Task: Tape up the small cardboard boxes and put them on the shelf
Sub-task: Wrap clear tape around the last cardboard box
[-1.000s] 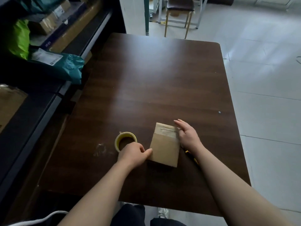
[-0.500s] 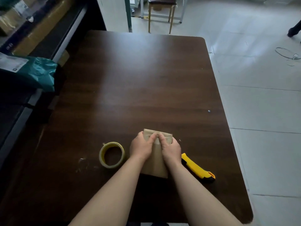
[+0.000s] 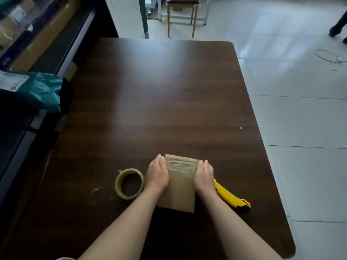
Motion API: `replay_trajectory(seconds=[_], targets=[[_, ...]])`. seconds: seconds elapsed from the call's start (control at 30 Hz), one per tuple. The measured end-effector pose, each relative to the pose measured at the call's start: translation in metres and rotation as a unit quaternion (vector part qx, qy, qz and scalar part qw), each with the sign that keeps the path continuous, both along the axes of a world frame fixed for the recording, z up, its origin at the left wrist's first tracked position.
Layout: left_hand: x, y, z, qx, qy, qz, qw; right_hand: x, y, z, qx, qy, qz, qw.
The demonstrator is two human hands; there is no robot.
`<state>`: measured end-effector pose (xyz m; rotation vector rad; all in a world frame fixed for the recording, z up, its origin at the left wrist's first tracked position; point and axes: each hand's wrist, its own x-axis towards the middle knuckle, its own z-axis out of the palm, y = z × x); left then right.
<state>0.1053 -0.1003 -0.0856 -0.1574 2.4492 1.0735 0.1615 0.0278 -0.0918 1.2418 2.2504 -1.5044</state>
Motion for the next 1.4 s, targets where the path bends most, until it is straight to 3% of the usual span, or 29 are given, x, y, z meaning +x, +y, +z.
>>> replay_trajectory(seconds=[0.1, 0.33, 0.5, 0.6, 0.67, 0.77, 0.87, 1.1, 1.4], targets=[[0.01, 0.006, 0.005, -0.035, 0.035, -0.029, 0.998, 0.011, -0.019, 0.008, 0.1, 0.077, 0.073, 0.989], [0.0, 0.004, 0.005, 0.005, -0.022, -0.021, 1.0, 0.014, -0.015, 0.006, -0.015, 0.101, 0.103, 0.989], [0.002, 0.006, 0.015, -0.01, -0.065, 0.01, 0.998, 0.013, -0.014, 0.013, -0.195, -0.007, -0.032, 0.98], [0.003, 0.006, 0.04, 0.088, -0.04, 0.088, 0.991, 0.007, -0.008, 0.019, -0.329, 0.064, -0.166, 0.927], [-0.001, 0.006, 0.06, 0.176, 0.012, 0.151, 0.973, -0.003, 0.004, 0.041, -0.35, 0.138, -0.201, 0.905], [-0.002, 0.002, 0.082, 0.259, 0.052, 0.191, 0.945, -0.015, 0.02, 0.072, -0.341, 0.23, -0.168, 0.896], [0.003, -0.002, 0.088, 0.284, 0.065, 0.189, 0.938, -0.016, 0.022, 0.086, -0.329, 0.252, -0.147, 0.898], [0.035, -0.015, 0.072, 0.216, 0.082, 0.114, 0.966, 0.017, 0.01, 0.069, -0.202, 0.212, -0.047, 0.955], [0.089, -0.026, 0.034, 0.199, 0.022, 0.182, 0.963, 0.065, 0.007, 0.042, -0.141, 0.128, -0.017, 0.981]])
